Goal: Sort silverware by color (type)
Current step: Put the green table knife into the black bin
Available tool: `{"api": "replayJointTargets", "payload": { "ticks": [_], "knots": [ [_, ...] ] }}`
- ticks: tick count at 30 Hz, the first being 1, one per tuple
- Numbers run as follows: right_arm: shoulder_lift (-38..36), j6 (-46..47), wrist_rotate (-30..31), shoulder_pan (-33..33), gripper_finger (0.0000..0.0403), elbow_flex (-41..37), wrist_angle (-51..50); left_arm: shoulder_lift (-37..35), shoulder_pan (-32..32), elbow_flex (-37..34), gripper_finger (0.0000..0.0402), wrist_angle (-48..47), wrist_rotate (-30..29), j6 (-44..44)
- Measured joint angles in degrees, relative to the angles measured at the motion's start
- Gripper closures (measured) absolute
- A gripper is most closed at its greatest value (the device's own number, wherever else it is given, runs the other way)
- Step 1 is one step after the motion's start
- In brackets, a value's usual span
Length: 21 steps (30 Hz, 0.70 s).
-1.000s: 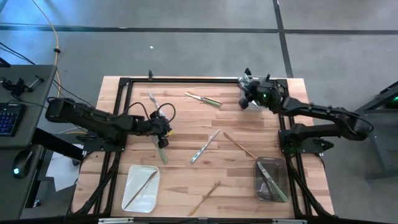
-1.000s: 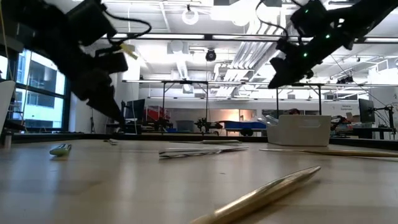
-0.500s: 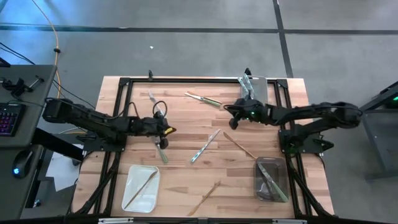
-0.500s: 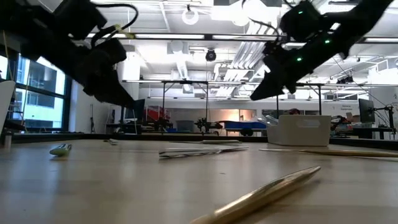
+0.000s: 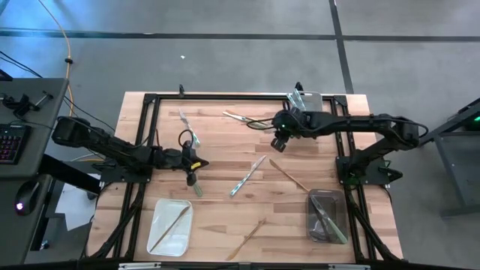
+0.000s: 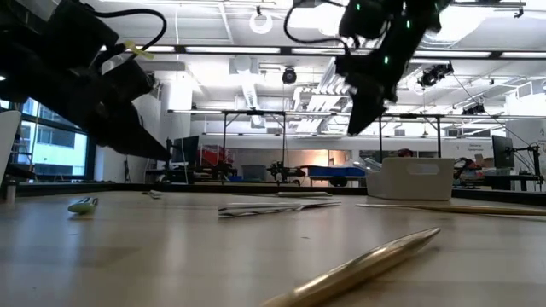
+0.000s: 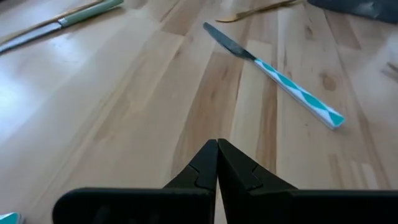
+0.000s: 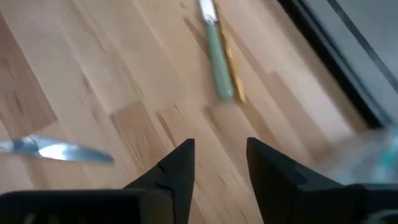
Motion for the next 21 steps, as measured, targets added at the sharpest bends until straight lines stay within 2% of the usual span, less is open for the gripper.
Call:
{"api": "replayJointTargets", "payload": {
  "ticks": [4, 7, 13, 21],
  "knots": [
    [-0.1, 1.7, 3.3, 1.5, 0.0263, 7.5, -9.6, 0.0, -1.3, 0.0, 0.0401, 0.0, -2.1, 1.2],
    [-0.1, 1.8, 3.9, 2.5, 0.0263, 10.1, -10.3, 0.0, -2.0, 0.0, 0.0401, 0.1, -2.1, 1.3],
    [0.1, 1.7, 3.1, 2.3, 0.0262, 8.6, -4.0, 0.0, -3.6, 0.0, 0.0401, 0.1, -2.1, 1.3],
    [1.4, 1.0, -3.8, -2.4, 0.0262, 0.5, 9.6, 0.0, -4.9, 0.0, 0.0401, 0.1, -2.2, 1.3]
  ]
}}
